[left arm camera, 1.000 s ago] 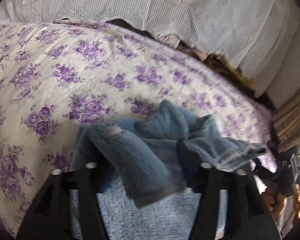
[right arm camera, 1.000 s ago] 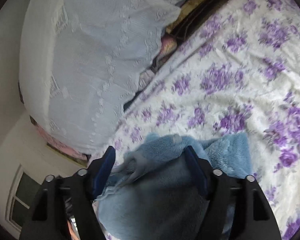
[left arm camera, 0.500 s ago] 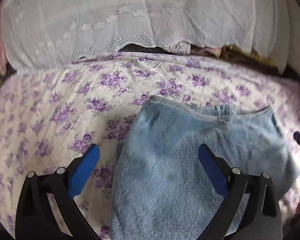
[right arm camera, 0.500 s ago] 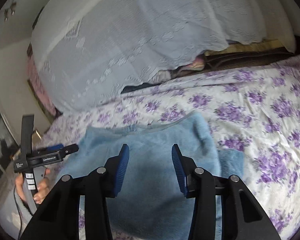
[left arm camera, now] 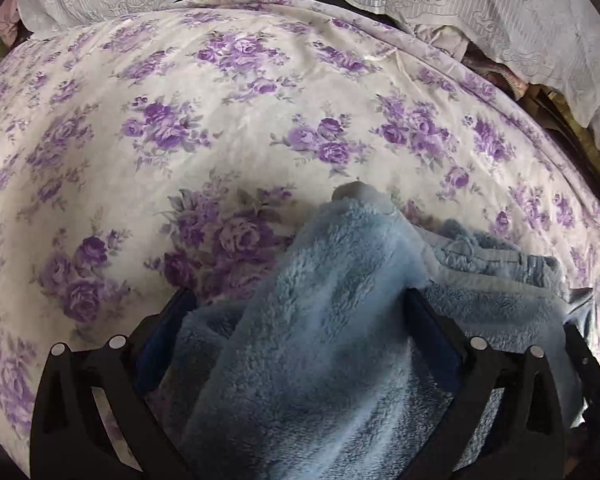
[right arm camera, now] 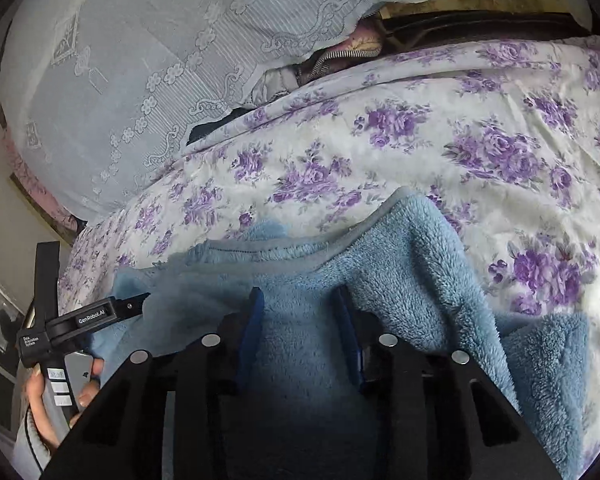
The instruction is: Fold small clothes
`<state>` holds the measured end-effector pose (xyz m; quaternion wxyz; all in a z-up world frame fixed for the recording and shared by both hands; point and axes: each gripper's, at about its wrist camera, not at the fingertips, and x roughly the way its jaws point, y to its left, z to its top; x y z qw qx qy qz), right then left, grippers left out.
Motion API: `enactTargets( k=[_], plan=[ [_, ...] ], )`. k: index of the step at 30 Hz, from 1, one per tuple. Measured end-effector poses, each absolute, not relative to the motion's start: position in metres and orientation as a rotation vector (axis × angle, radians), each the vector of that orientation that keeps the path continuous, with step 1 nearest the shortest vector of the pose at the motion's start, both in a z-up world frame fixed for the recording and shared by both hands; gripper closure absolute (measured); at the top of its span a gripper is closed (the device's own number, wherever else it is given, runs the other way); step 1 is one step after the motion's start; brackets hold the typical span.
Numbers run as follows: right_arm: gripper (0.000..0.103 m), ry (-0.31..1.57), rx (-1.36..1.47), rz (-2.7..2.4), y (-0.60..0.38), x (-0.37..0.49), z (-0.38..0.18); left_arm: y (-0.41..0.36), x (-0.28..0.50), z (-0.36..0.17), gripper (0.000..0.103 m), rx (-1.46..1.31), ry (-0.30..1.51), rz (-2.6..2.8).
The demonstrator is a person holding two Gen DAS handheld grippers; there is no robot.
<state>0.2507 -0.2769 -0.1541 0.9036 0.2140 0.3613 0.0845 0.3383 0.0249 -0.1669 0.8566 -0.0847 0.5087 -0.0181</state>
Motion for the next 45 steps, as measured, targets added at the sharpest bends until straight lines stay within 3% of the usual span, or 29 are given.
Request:
enactTargets(
  k=[6,12,16,21,31,34,35,39,45],
  plan=[
    [0.064,0.702,0.458,0.192,-0.281,0.240,-0.151,0.023,0.325,-0.159,0.004,-0.145,1.033,-0.019],
    [0.050,0.577,0.353,0.165,-0.266,0.191,-0.124,0.023,0.261,-0.130,0.005,-0.088,0.897,-0.039],
    [0.047,0.601,0.280,0.186,-0.240,0.171,-0.122,0.001,0.220,-0.132,0.005,0.040,0.855,-0.057],
    [0.034,0.721,0.119,0.134,-0.213,0.172,-0.141,-0.013,0.218,-0.155,0.004,0.149,0.878,-0.007],
    [0.033,0.570,0.197,0.085,-0.235,0.117,-0.121,-0.005,0.181,-0.122,0.005,0.058,0.824,-0.070],
    [0.036,0.639,0.274,0.024,-0.264,0.117,-0.134,-0.014,0.187,-0.140,0.004,0.134,0.867,-0.032],
    [0.043,0.688,0.317,0.031,-0.273,0.121,-0.145,-0.015,0.193,-0.152,0.004,0.144,0.898,-0.018],
    [0.043,0.686,0.364,0.055,-0.280,0.123,-0.147,-0.014,0.190,-0.147,0.004,0.148,0.884,-0.015],
    [0.042,0.574,0.332,0.088,-0.275,0.140,-0.101,-0.013,0.223,-0.109,0.004,0.118,0.861,-0.034]
  ],
)
